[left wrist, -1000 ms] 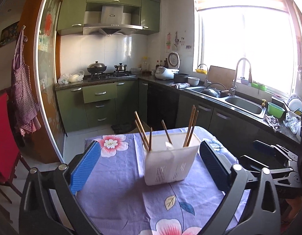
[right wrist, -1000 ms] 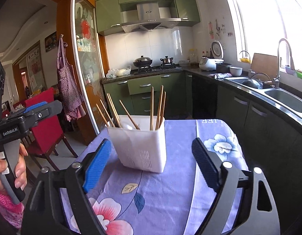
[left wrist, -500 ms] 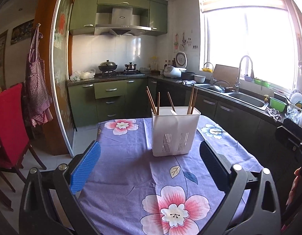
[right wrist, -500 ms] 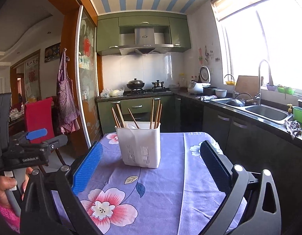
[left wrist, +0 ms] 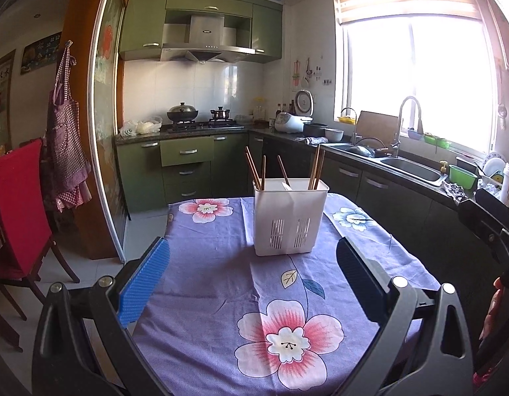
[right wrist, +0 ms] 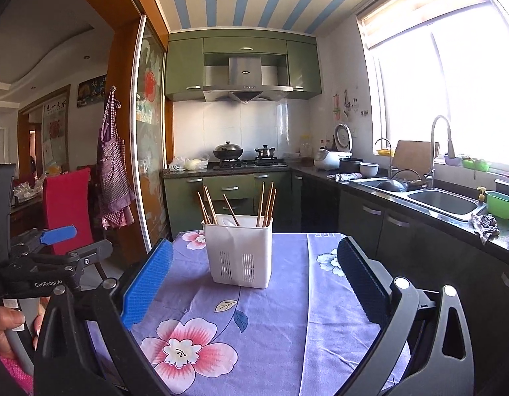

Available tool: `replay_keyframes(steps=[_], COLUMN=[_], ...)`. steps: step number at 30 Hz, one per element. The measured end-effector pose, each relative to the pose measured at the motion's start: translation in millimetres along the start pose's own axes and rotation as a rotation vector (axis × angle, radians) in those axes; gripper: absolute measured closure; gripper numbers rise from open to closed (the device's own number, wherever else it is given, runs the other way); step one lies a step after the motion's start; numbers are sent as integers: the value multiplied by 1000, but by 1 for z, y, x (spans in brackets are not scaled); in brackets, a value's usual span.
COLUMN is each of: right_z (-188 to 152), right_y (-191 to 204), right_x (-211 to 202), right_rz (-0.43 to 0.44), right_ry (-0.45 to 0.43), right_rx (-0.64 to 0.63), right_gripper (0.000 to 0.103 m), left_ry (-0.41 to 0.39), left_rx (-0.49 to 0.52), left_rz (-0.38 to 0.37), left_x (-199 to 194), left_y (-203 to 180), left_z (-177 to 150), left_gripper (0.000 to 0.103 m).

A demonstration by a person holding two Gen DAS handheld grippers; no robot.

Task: Organize utensils

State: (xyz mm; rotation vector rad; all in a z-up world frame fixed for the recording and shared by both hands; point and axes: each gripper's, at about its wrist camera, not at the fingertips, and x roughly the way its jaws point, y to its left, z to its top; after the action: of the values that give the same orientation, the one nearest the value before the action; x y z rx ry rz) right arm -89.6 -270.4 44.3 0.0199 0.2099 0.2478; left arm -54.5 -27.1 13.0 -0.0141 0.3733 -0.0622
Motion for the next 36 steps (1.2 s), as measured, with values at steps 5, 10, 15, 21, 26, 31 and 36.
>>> replay_keyframes(steps=[5,10,15,21,26,31,36], right_z=[-2,-2,-1,0,-1,-1,-1], right_y=[0,-2,-3,-4,-5,-4,-3], right_x=[1,5,6,8,8,11,13], right_rz=[4,7,10,11,14,18,19], right_ry=[12,24,29,28,30,37,39], right_rx=[-1,7,9,14,17,15,12], right_gripper=[5,5,5,5,5,5,5], left_ry=[-2,2,3,1,-6,-3,-2], left_rx=[-2,6,9,13,-1,-9,-6], left_rz=[-6,-7,-5,7,13,17,20], left_x=[-3,-2,-2,-2,-3,-3,-3], left_y=[1,-2,-4,-6,-2,1,1], left_z=[2,3,3,4,4,4,4], left_gripper=[7,7,7,7,7,7,7])
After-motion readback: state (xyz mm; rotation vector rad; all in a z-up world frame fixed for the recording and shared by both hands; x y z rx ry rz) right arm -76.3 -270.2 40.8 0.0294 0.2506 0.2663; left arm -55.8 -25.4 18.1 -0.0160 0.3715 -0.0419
